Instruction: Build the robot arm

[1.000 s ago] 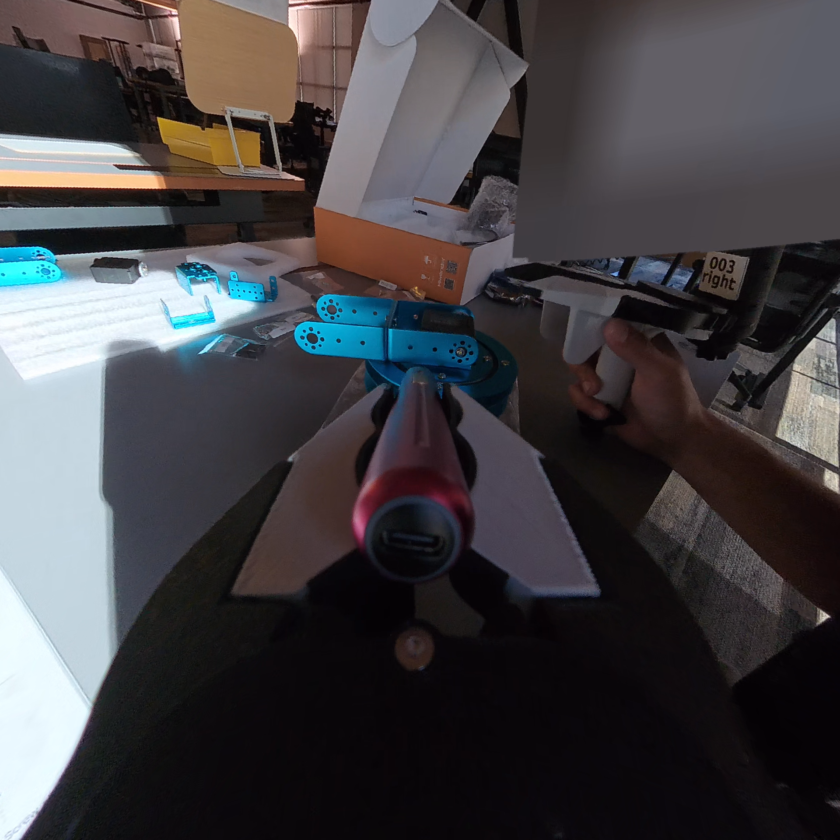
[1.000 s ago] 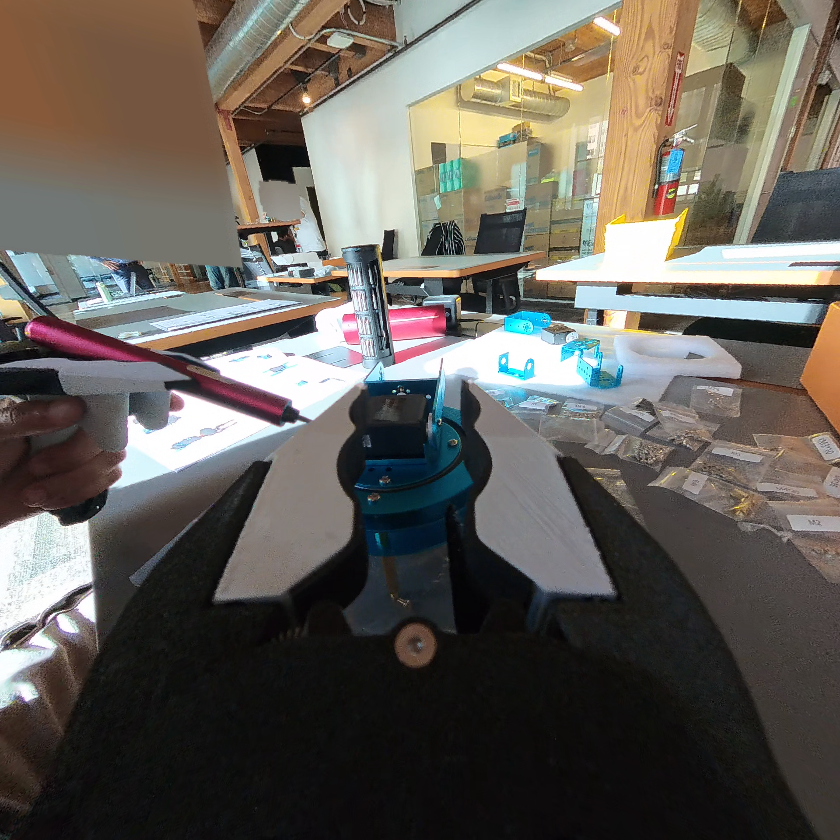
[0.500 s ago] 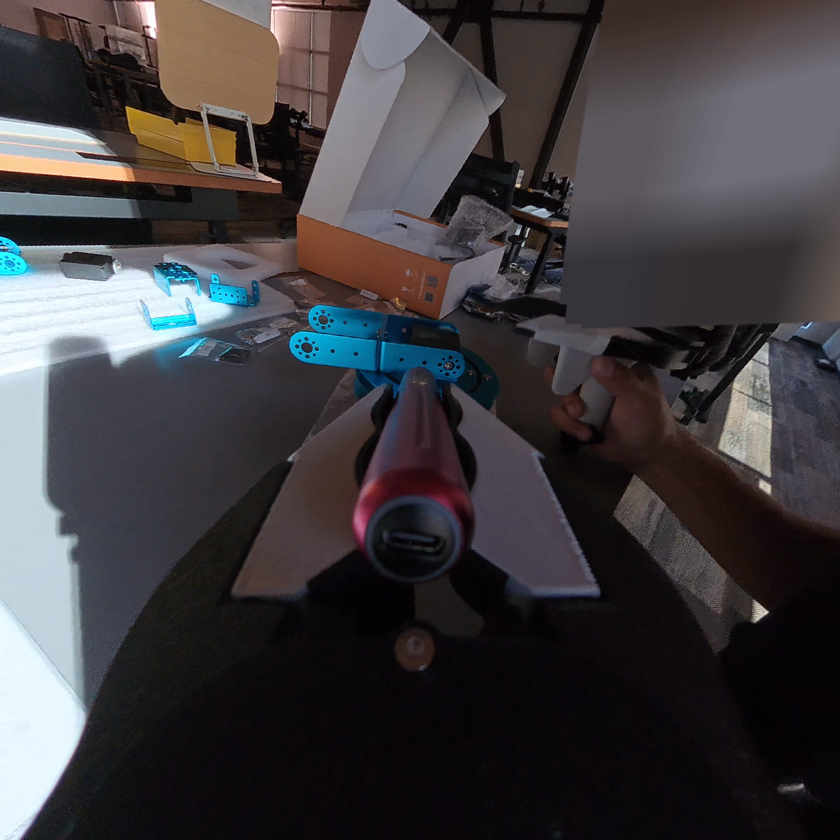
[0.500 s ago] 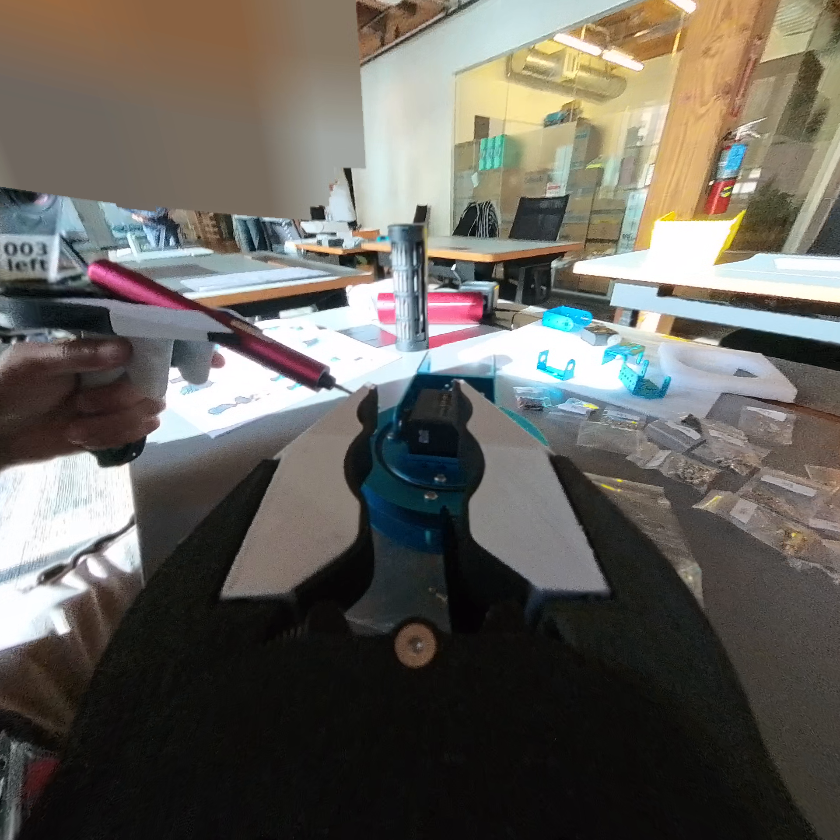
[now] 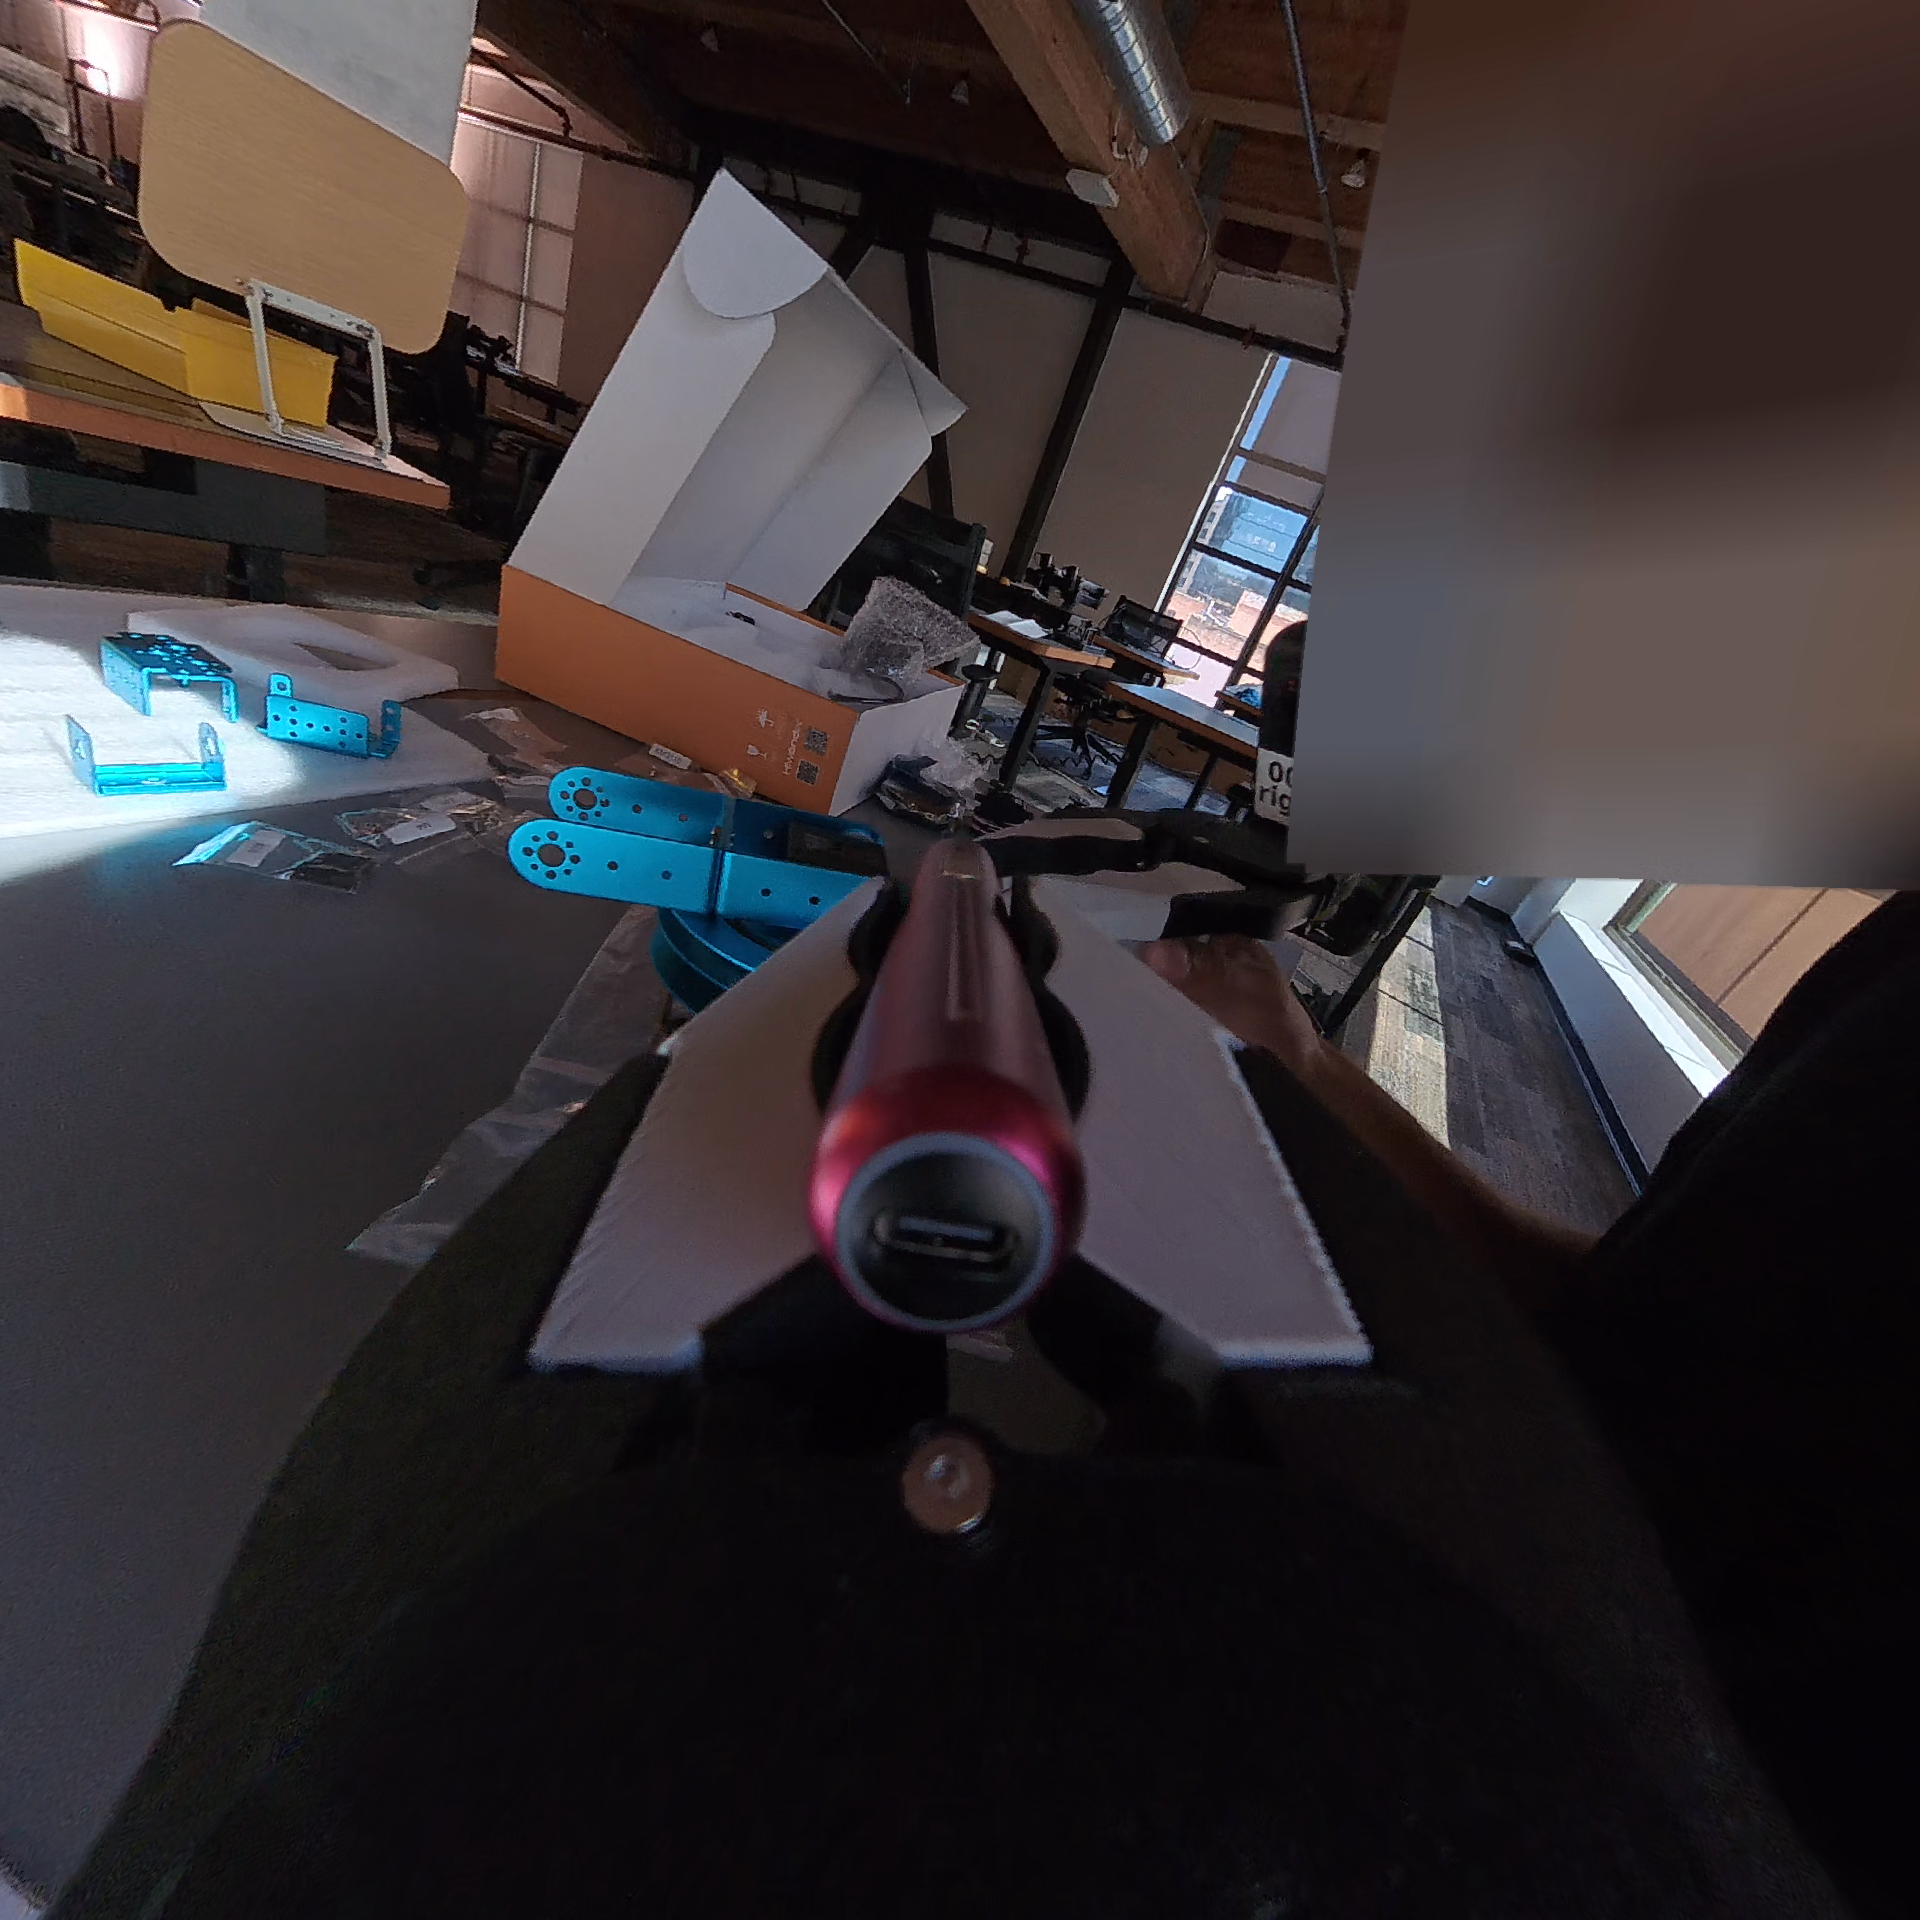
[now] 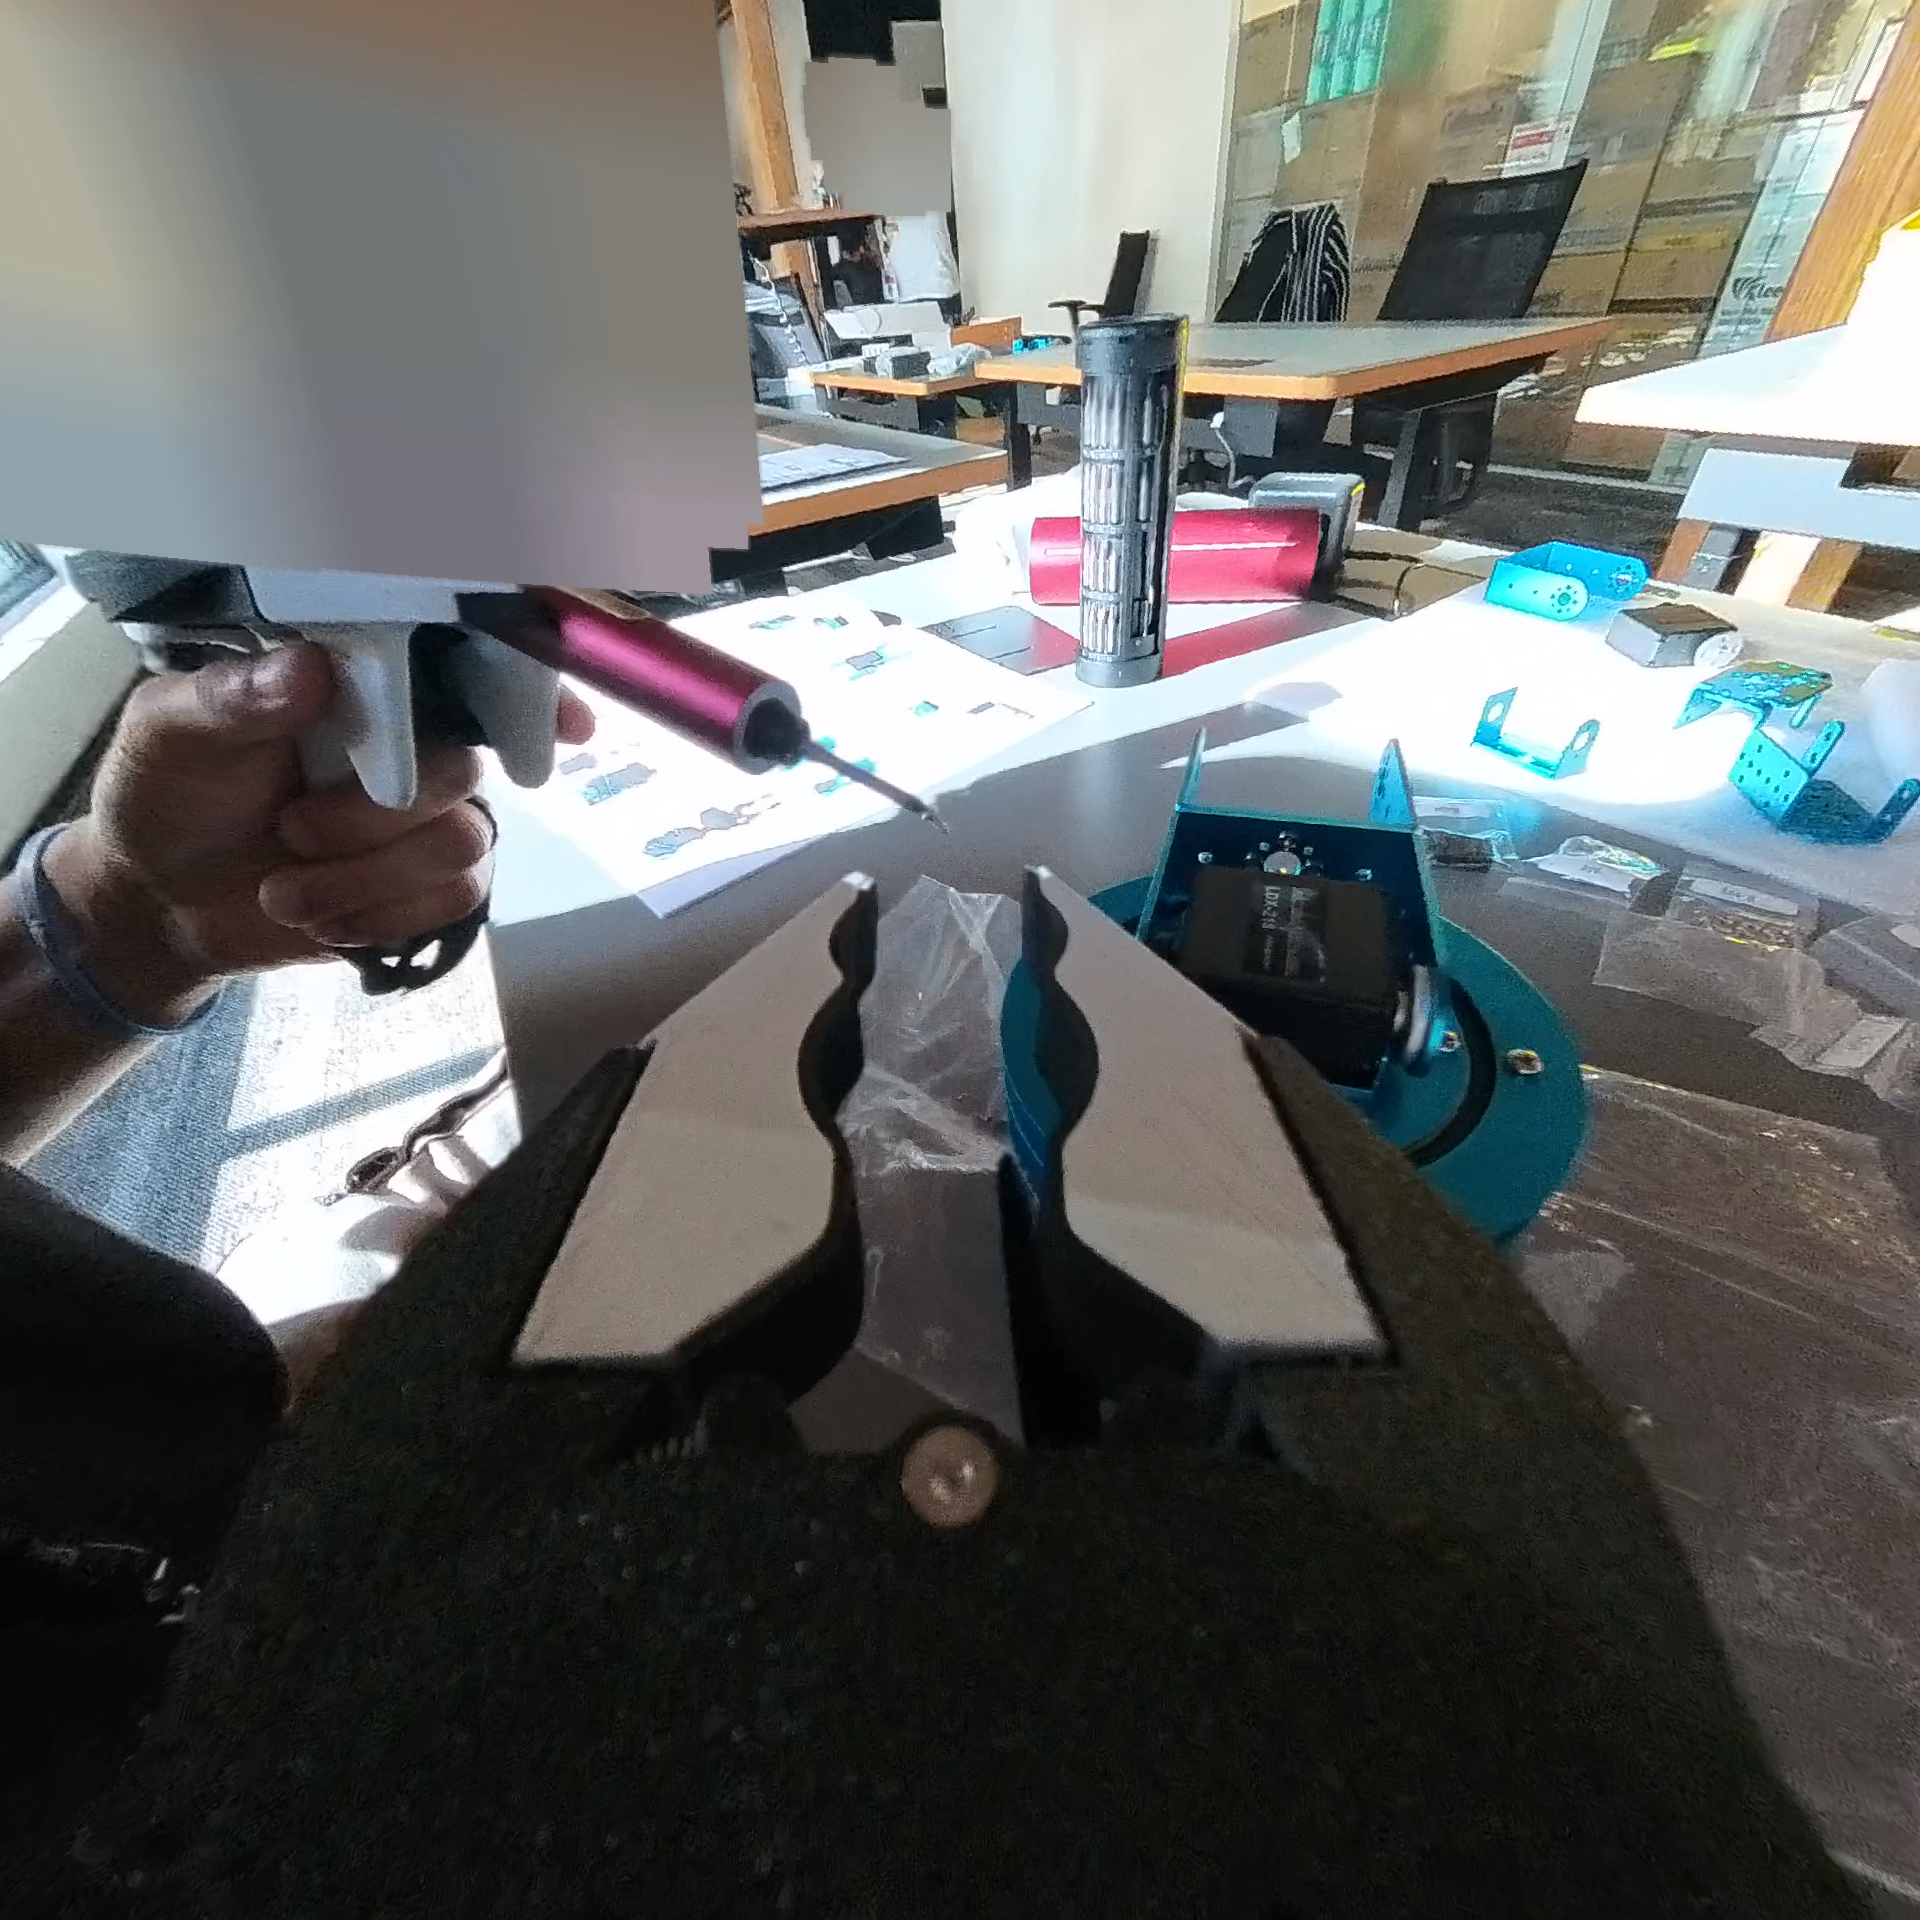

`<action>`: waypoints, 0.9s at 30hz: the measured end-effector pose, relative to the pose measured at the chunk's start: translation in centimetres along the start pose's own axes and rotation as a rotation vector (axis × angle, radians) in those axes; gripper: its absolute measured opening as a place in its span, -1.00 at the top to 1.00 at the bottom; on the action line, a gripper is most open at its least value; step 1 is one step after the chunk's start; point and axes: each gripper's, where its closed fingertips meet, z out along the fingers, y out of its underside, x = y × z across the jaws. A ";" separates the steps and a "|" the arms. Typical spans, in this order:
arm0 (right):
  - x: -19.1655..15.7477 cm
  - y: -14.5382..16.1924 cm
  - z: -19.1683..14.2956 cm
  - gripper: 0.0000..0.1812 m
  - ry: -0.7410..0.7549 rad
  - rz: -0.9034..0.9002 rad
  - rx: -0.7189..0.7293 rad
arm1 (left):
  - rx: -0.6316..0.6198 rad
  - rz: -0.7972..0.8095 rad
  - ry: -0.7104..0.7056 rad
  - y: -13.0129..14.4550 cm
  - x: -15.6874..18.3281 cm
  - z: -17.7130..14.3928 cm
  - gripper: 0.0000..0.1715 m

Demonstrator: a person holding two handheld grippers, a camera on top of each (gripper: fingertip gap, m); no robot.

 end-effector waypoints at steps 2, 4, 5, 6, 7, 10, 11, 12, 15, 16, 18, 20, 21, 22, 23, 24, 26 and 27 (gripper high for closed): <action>-0.7 -0.4 -0.1 0.70 -0.066 0.065 0.033 | 0.014 -0.017 0.028 -0.1 0.5 0.0 0.76; -1.1 -0.8 -0.4 0.69 -0.122 0.125 0.077 | 0.019 -0.026 0.046 -0.2 0.8 0.0 0.76; -1.3 -1.0 -0.5 0.69 -0.143 0.139 0.096 | 0.020 -0.021 0.041 -0.1 0.8 0.0 0.76; -1.5 -1.1 -0.7 0.70 -0.162 0.145 0.105 | 0.018 -0.013 0.035 -0.1 0.7 0.0 0.76; -1.6 -1.2 -0.8 0.70 -0.167 0.148 0.108 | 0.016 -0.008 0.032 0.0 0.7 0.0 0.76; -1.3 -0.9 -0.7 0.70 -0.144 0.137 0.093 | 0.014 -0.003 0.029 0.0 0.7 0.1 0.76; -1.2 -0.8 -0.7 0.69 -0.139 0.135 0.086 | 0.014 0.001 0.025 0.0 0.7 0.1 0.76; -0.9 -0.6 -0.7 0.70 -0.127 0.132 0.077 | 0.012 0.012 0.016 0.1 0.6 0.2 0.76; 0.8 -0.7 -1.4 0.70 -0.043 0.105 0.089 | -0.012 0.099 -0.053 0.8 -0.3 0.6 0.76; 1.8 -0.8 -1.8 0.68 0.010 0.094 0.093 | -0.018 0.131 -0.076 1.1 -0.7 0.8 0.77; 4.1 -0.9 -2.8 0.52 0.134 0.062 0.109 | -0.024 0.163 -0.110 2.0 -1.2 1.3 0.76; 5.2 -0.5 -3.0 0.33 0.185 0.030 0.095 | -0.017 0.148 -0.123 2.7 -1.4 1.8 0.77; 5.4 0.0 -2.8 0.23 0.195 0.028 0.066 | -0.012 0.134 -0.119 3.0 -1.4 2.0 0.77; 5.5 0.6 -2.4 0.16 0.199 0.025 0.039 | -0.005 0.125 -0.117 3.2 -1.3 2.2 0.77; 5.3 1.1 -2.0 0.16 0.193 0.014 0.020 | 0.000 0.126 -0.114 3.3 -1.1 2.4 0.77; 5.2 1.4 -1.7 0.16 0.195 0.001 0.009 | 0.010 0.137 -0.120 3.3 -1.0 2.4 0.76; 5.1 1.6 -1.4 0.18 0.207 -0.021 0.007 | 0.031 0.165 -0.130 3.2 -0.9 2.4 0.77; 5.1 1.6 -1.3 0.18 0.210 -0.023 0.009 | 0.048 0.171 -0.135 3.0 -0.8 2.3 0.76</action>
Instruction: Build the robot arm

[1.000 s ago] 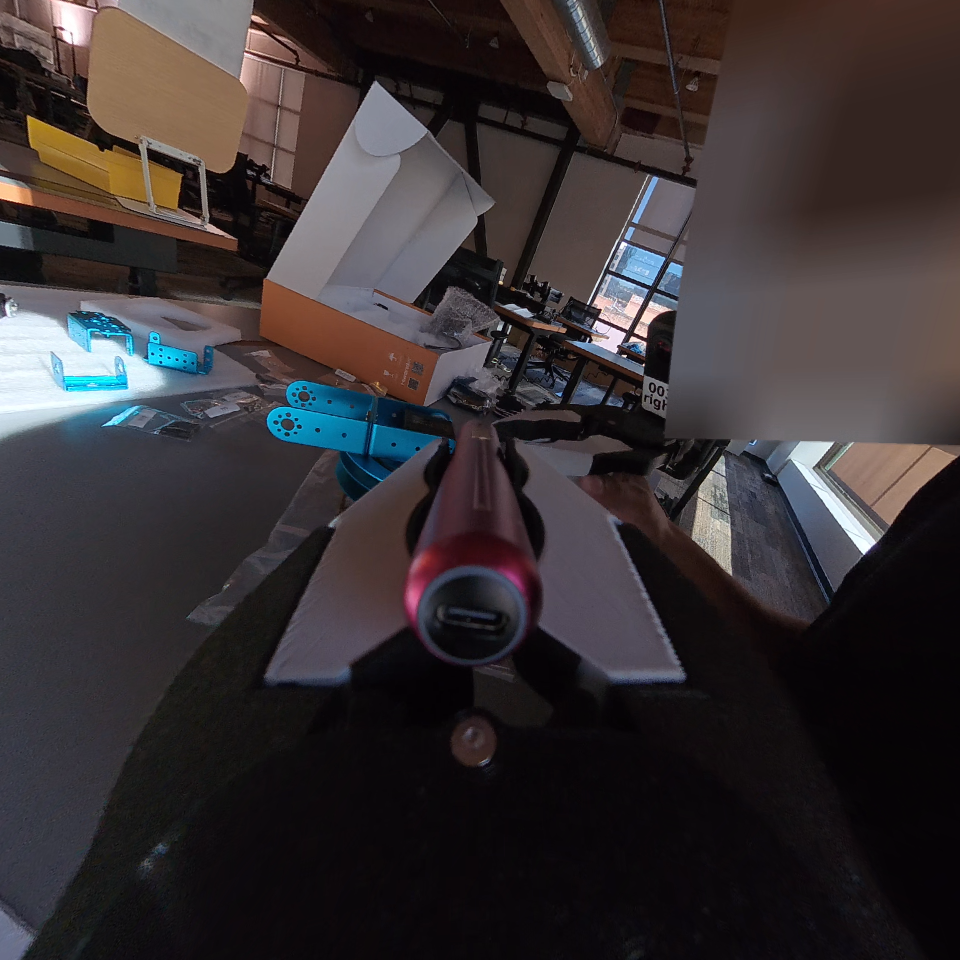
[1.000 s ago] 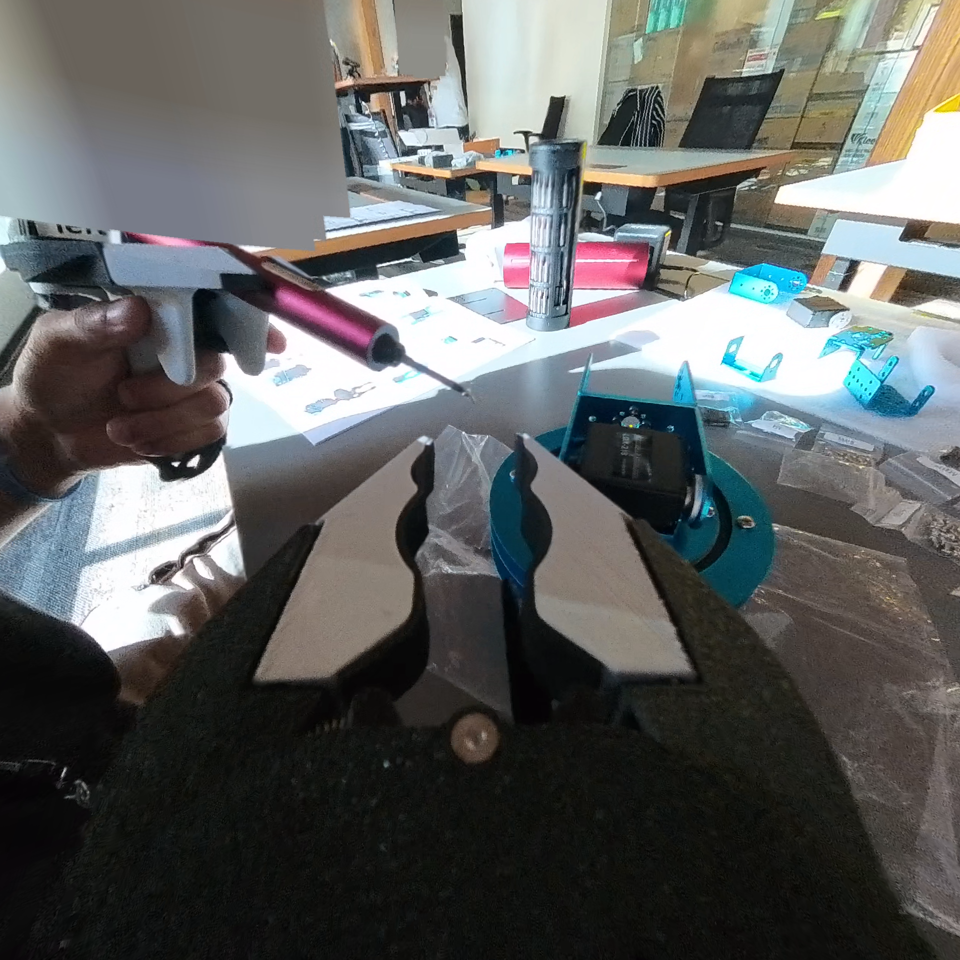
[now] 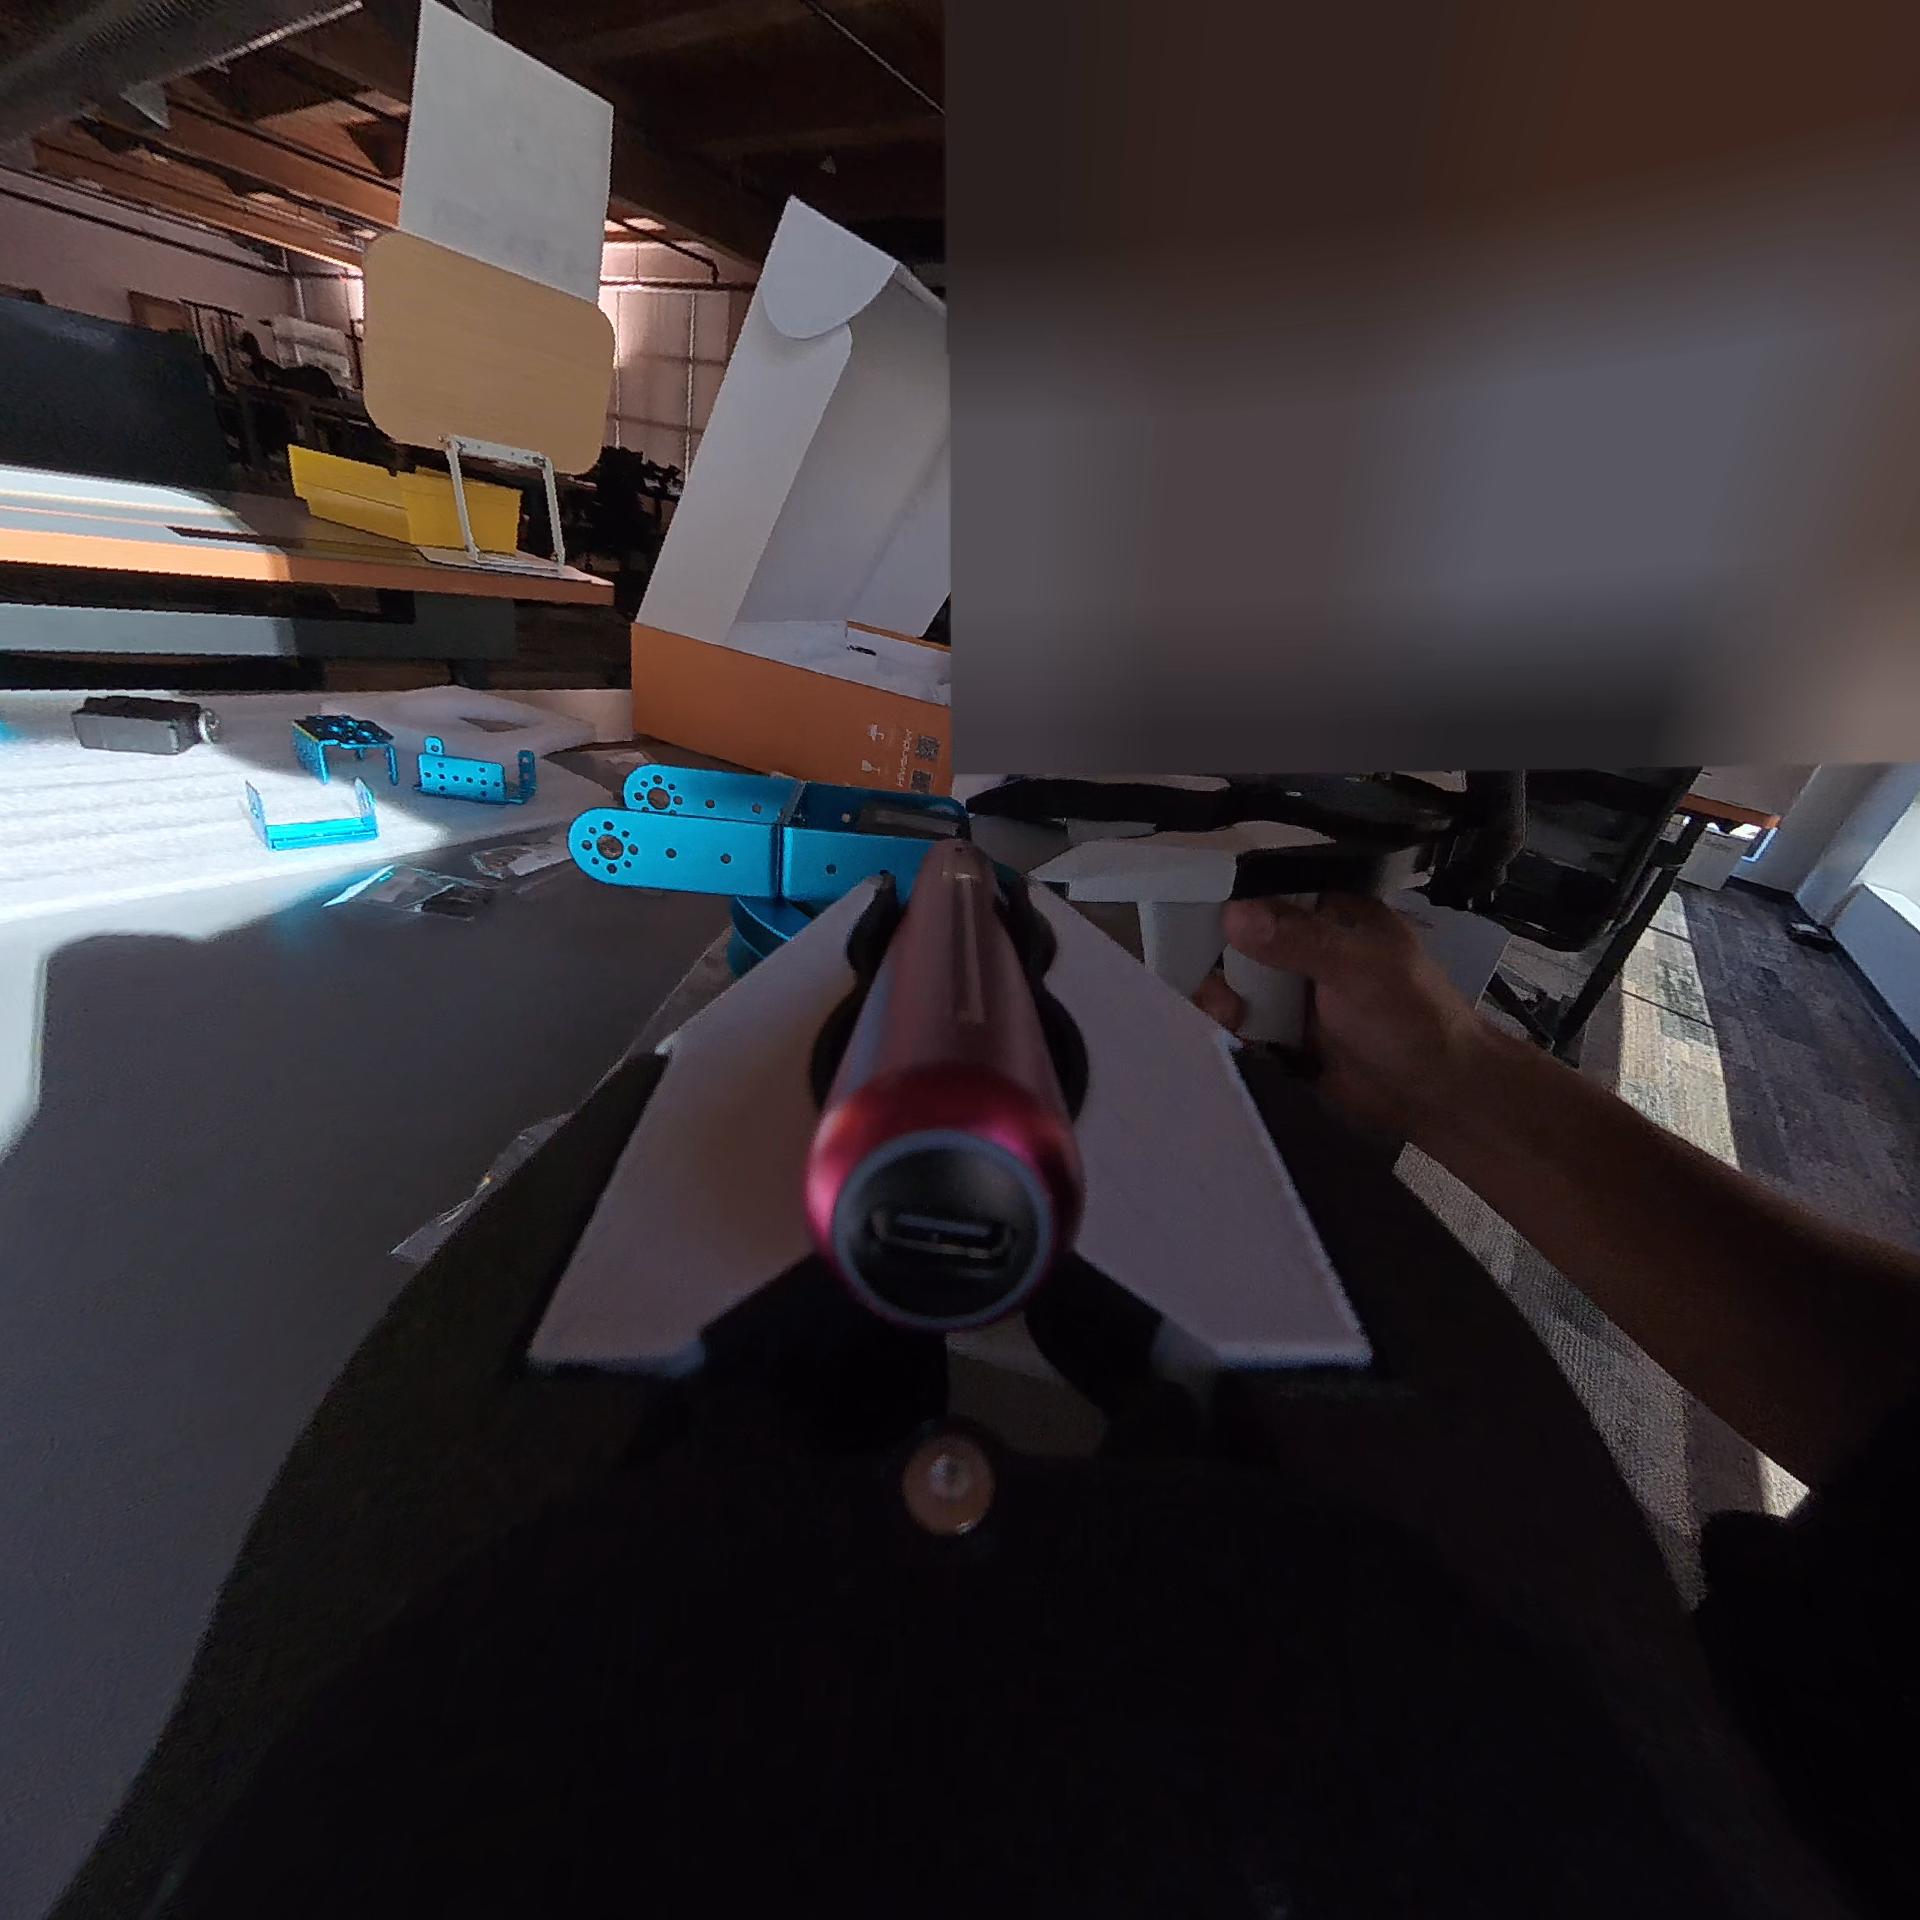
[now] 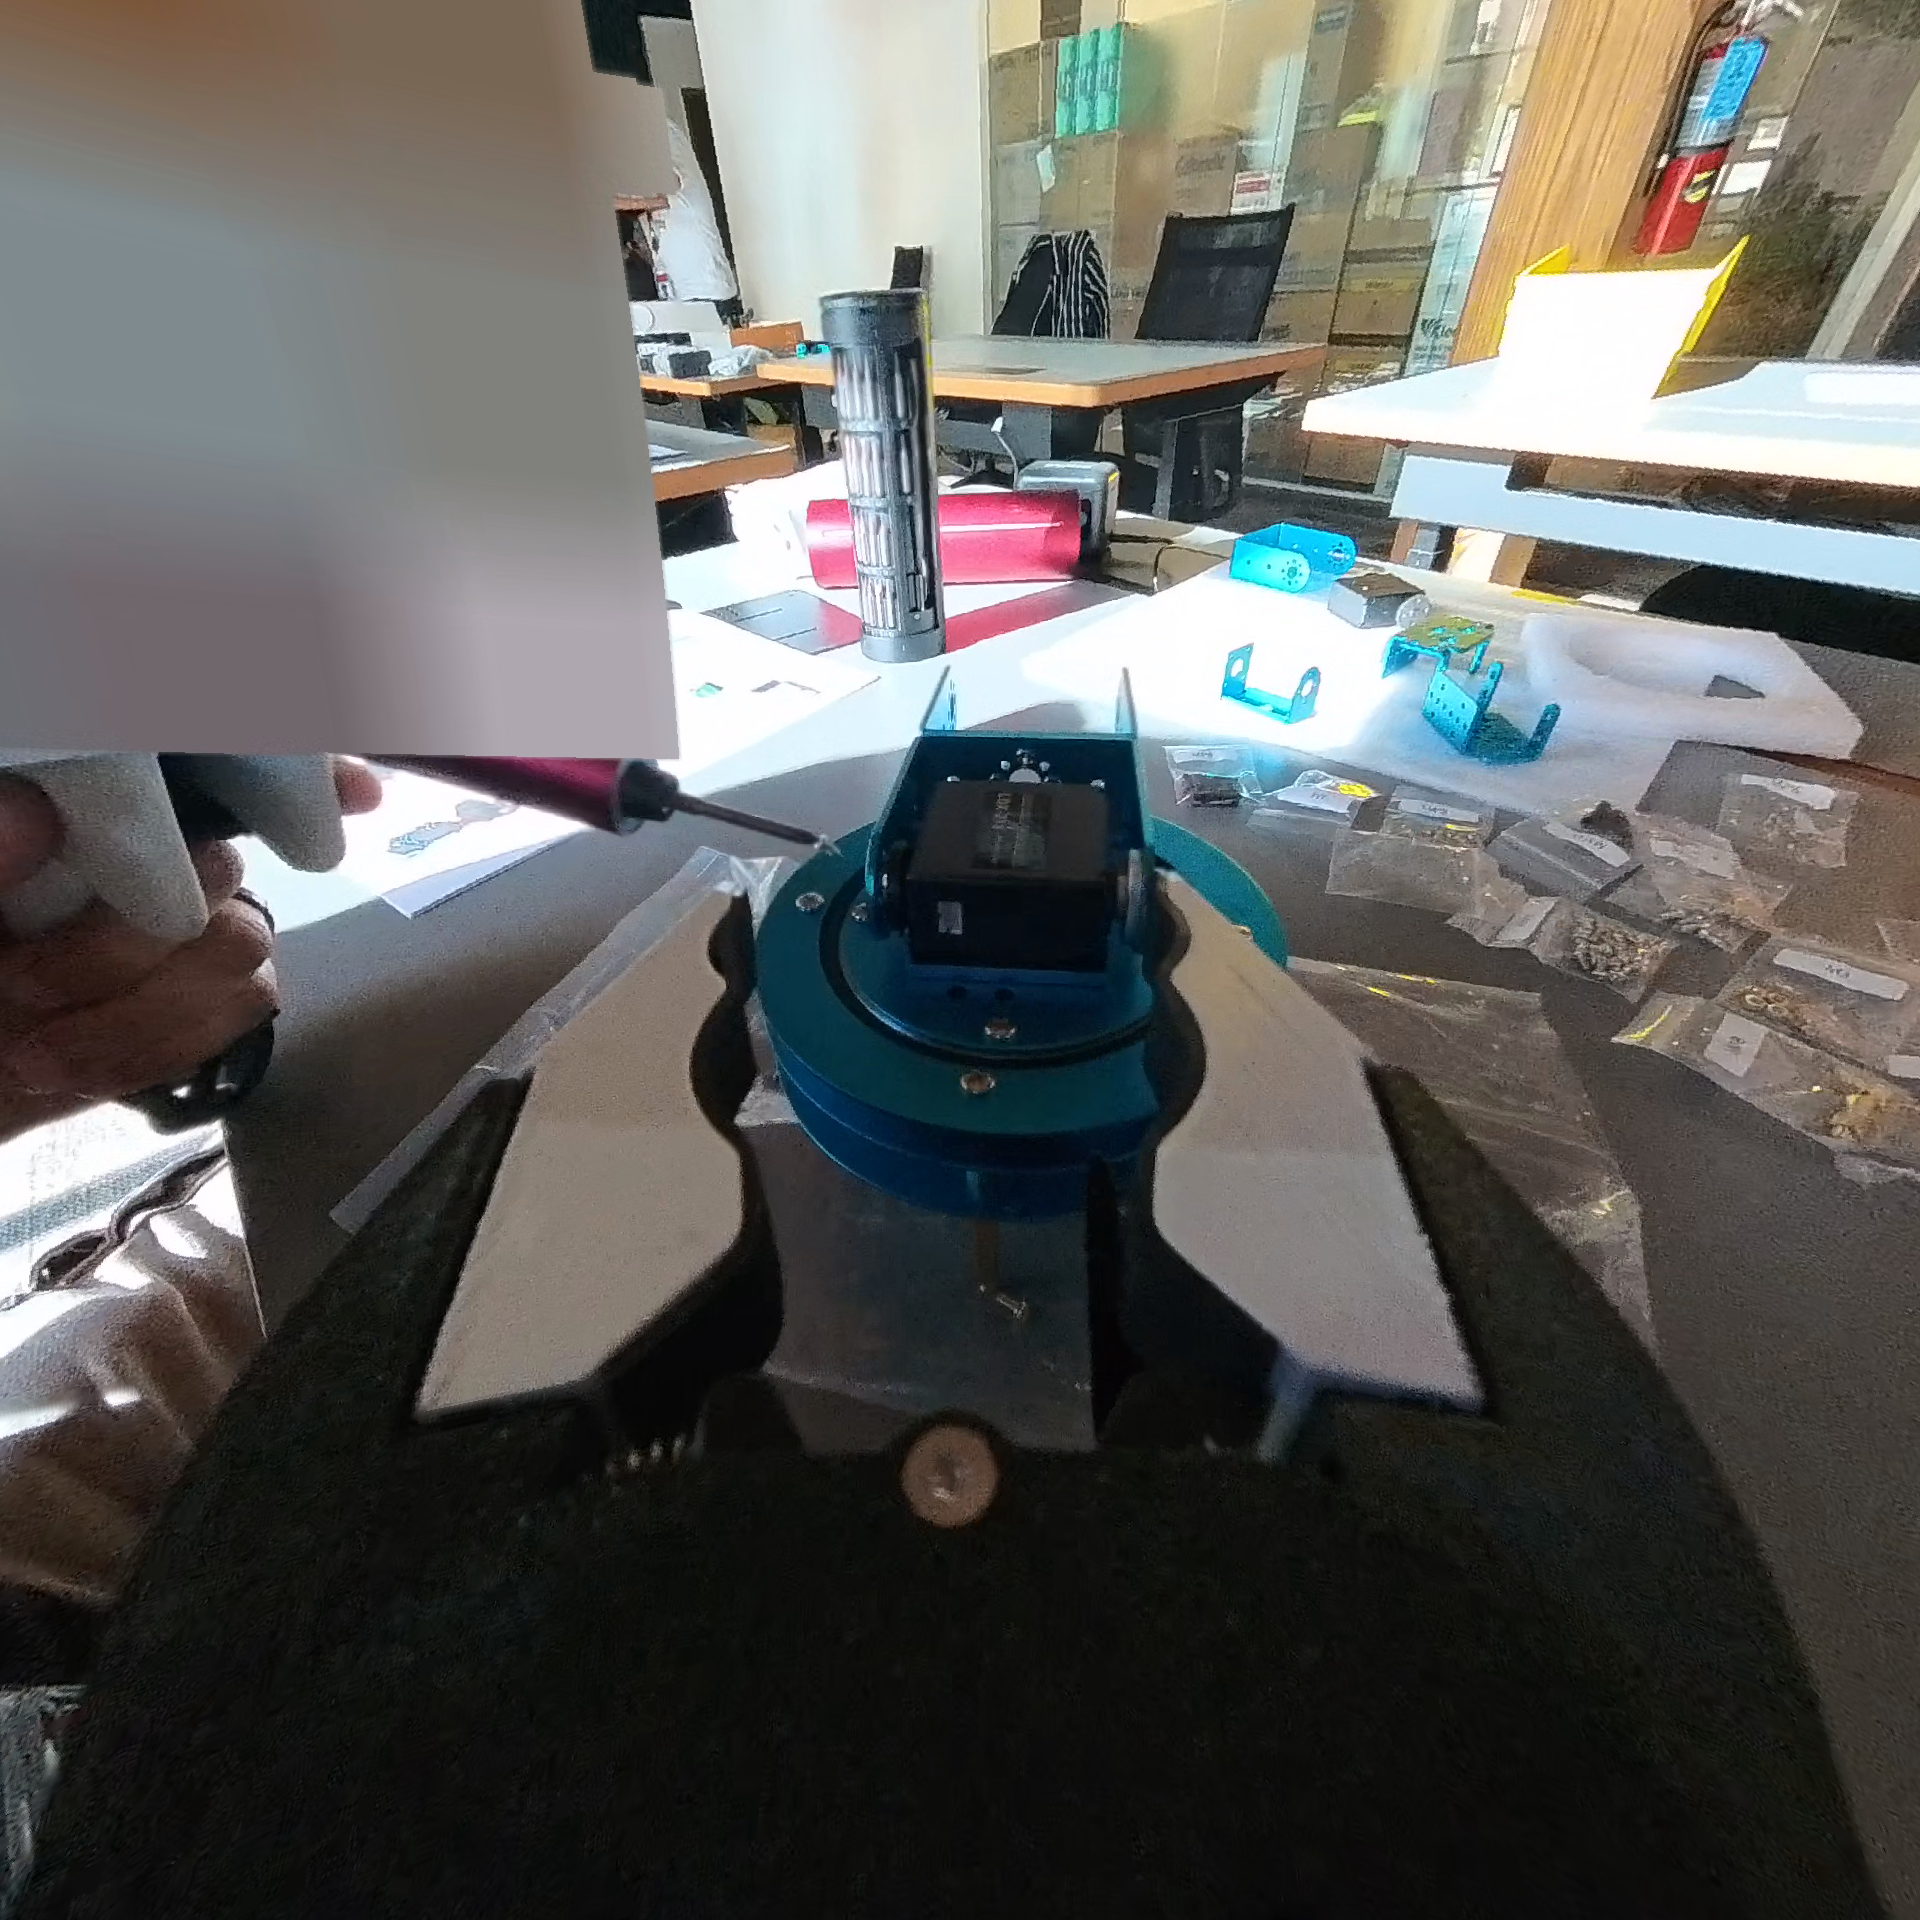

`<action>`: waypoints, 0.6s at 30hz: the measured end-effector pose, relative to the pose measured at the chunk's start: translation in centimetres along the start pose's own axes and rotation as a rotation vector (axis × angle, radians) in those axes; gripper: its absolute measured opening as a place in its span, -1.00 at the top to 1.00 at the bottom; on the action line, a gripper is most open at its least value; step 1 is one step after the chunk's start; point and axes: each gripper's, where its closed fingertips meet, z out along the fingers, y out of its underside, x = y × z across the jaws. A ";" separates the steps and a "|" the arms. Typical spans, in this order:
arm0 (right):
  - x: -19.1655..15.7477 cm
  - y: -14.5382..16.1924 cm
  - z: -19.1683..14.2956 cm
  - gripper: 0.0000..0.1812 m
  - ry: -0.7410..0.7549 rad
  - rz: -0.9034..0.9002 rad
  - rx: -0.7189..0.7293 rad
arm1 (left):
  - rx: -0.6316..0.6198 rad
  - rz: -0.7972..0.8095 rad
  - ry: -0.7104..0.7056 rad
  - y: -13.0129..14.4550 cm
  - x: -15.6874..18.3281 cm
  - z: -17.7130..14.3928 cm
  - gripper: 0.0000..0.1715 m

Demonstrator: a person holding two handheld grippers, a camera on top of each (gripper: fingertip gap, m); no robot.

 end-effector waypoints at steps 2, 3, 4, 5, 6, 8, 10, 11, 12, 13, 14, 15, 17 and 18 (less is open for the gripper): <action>0.1 0.0 0.1 0.19 0.004 0.001 0.006 | 0.023 -0.005 0.000 -0.2 0.0 -0.2 0.77; 0.2 -0.1 0.2 0.21 0.005 0.005 0.008 | 0.025 -0.012 0.001 -0.1 -0.1 -0.2 0.77; 0.4 0.0 0.2 0.21 0.011 0.012 0.008 | 0.026 -0.015 0.002 -0.1 -0.1 -0.2 0.77; 0.6 0.1 0.3 0.20 0.018 0.013 0.001 | 0.028 -0.013 0.000 -0.1 -0.2 -0.1 0.77; 0.8 0.2 0.4 0.19 0.030 0.008 -0.003 | 0.024 -0.012 0.002 -0.1 -0.2 -0.1 0.77; 1.0 0.1 0.6 0.16 0.049 -0.017 0.004 | 0.009 0.003 -0.004 0.0 -0.3 0.0 0.76; 1.2 0.2 0.9 0.15 0.072 -0.041 -0.012 | -0.015 0.020 -0.003 0.2 -0.4 0.2 0.76; 1.2 0.4 1.1 0.15 0.072 -0.052 -0.030 | -0.012 0.030 -0.010 0.1 -0.5 0.2 0.77; 1.3 0.6 1.3 0.13 0.078 -0.058 -0.045 | -0.015 0.037 -0.004 0.1 -0.4 0.3 0.77; 1.4 0.7 1.5 0.13 0.088 -0.063 -0.053 | -0.022 0.038 0.005 0.2 -0.3 0.4 0.77; 1.4 0.7 1.6 0.13 0.087 -0.069 -0.056 | -0.022 0.046 0.005 0.2 -0.3 0.4 0.77; 1.4 0.7 1.7 0.13 0.085 -0.072 -0.056 | -0.022 0.053 0.007 0.3 -0.2 0.4 0.77; 1.5 0.8 1.9 0.15 0.083 -0.074 -0.061 | -0.021 0.056 0.023 0.2 0.0 0.4 0.76; 1.4 0.8 2.0 0.17 0.078 -0.074 -0.066 | -0.011 0.057 0.029 0.1 0.0 0.4 0.76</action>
